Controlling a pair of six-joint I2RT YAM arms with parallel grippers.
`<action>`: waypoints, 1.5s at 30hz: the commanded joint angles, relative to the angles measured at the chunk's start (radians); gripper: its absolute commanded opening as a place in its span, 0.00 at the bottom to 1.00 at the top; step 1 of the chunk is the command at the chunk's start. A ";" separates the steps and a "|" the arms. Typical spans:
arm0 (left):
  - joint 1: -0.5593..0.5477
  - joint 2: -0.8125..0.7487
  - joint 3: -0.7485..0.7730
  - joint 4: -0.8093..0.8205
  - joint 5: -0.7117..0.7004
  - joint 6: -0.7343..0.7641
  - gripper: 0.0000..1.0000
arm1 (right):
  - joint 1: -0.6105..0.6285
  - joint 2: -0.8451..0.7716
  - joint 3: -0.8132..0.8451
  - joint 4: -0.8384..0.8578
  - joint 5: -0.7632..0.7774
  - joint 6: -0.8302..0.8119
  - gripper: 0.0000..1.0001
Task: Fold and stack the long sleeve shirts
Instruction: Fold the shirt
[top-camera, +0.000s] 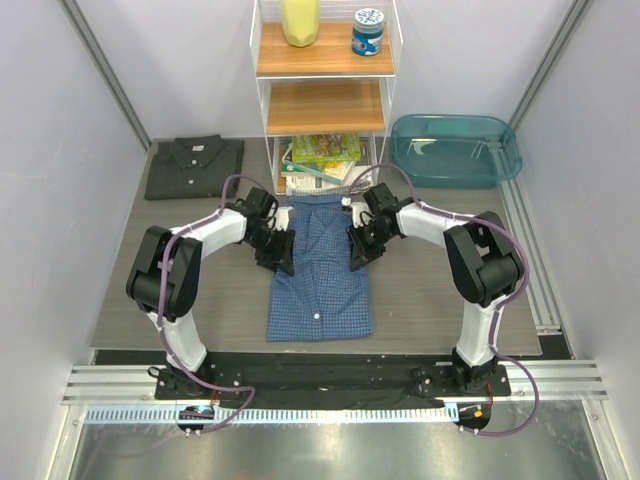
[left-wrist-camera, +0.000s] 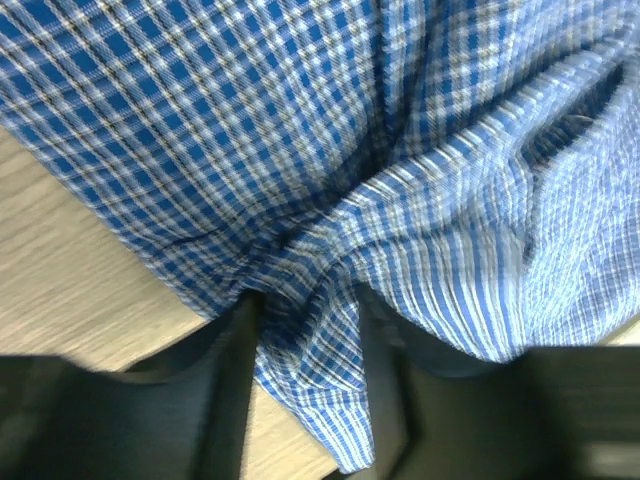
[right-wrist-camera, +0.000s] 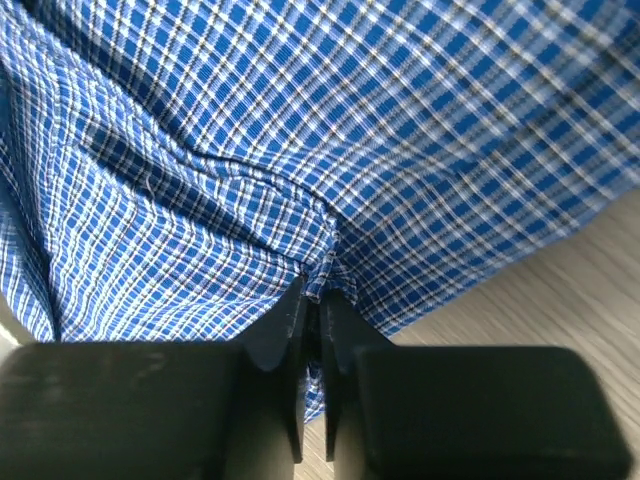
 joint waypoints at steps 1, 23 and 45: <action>0.101 -0.075 -0.032 0.028 0.123 0.022 0.56 | -0.021 -0.075 0.017 -0.077 0.089 -0.054 0.31; -0.046 -0.652 -0.682 0.710 0.420 -0.615 0.95 | 0.216 -0.183 -0.365 0.220 -0.508 0.239 0.73; 0.167 -0.308 -0.266 0.083 0.191 -0.137 0.54 | -0.160 -0.327 -0.338 0.082 -0.252 0.234 0.63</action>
